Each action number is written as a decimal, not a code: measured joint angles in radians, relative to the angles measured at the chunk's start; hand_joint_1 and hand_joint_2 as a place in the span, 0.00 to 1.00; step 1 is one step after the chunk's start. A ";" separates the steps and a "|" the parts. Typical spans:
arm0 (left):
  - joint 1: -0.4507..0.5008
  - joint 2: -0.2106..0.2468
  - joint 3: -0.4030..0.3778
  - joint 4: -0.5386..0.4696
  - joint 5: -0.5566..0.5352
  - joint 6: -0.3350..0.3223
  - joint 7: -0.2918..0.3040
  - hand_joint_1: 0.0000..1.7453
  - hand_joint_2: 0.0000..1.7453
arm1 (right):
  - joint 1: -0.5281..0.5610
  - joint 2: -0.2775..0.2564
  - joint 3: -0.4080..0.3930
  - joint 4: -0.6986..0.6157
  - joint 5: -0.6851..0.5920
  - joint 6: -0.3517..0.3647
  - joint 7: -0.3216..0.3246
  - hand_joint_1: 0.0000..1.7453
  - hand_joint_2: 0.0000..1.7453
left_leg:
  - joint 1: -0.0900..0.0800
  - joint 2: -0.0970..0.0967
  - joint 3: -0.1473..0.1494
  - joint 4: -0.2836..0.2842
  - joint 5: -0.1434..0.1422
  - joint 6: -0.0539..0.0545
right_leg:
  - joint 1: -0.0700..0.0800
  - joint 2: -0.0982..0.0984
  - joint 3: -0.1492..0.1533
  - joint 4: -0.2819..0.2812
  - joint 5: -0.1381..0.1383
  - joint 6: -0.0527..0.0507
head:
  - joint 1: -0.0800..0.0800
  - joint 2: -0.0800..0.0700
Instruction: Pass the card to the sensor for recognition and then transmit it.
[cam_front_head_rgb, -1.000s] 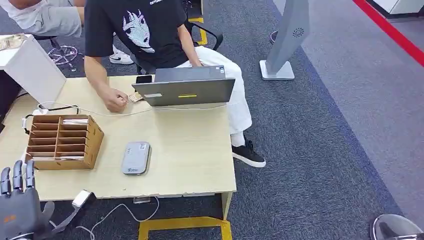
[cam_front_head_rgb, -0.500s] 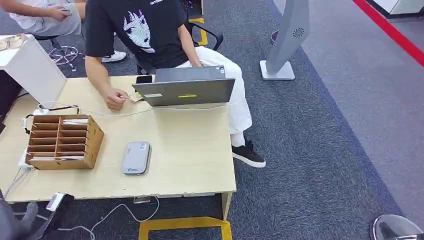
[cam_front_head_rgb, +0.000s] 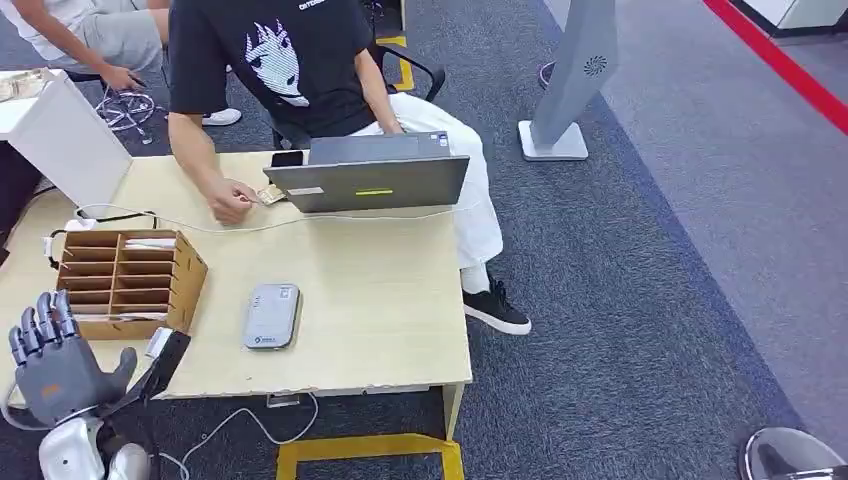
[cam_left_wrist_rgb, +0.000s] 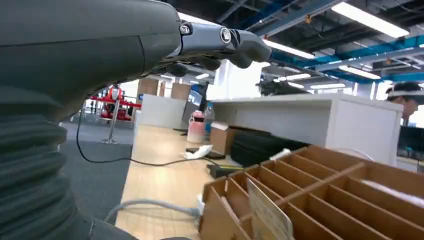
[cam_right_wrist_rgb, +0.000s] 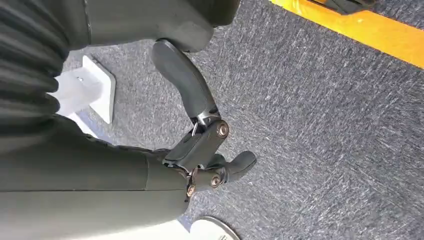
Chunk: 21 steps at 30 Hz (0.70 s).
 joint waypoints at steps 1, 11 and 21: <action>-0.010 -0.002 -0.002 0.017 0.000 0.002 0.000 0.00 1.00 | 0.000 0.000 0.000 0.000 0.000 0.000 0.000 0.00 1.00 | 0.000 0.000 0.000 0.000 0.000 0.000 | 0.000 0.001 0.000 0.000 0.000 0.000 | 0.000 0.000; -0.104 -0.018 -0.040 0.171 -0.002 0.013 0.003 0.00 1.00 | -0.002 0.000 0.000 0.000 0.000 -0.002 -0.005 0.00 1.00 | 0.000 0.000 -0.001 0.000 0.000 0.000 | 0.000 0.000 -0.002 0.000 0.000 0.000 | 0.000 0.000; -0.159 -0.041 -0.084 0.273 0.003 0.017 -0.006 0.00 1.00 | -0.002 0.000 0.000 0.000 0.000 -0.005 -0.005 0.00 1.00 | 0.000 0.000 -0.001 0.000 0.000 0.000 | 0.000 0.000 -0.002 0.000 0.000 0.000 | 0.000 0.000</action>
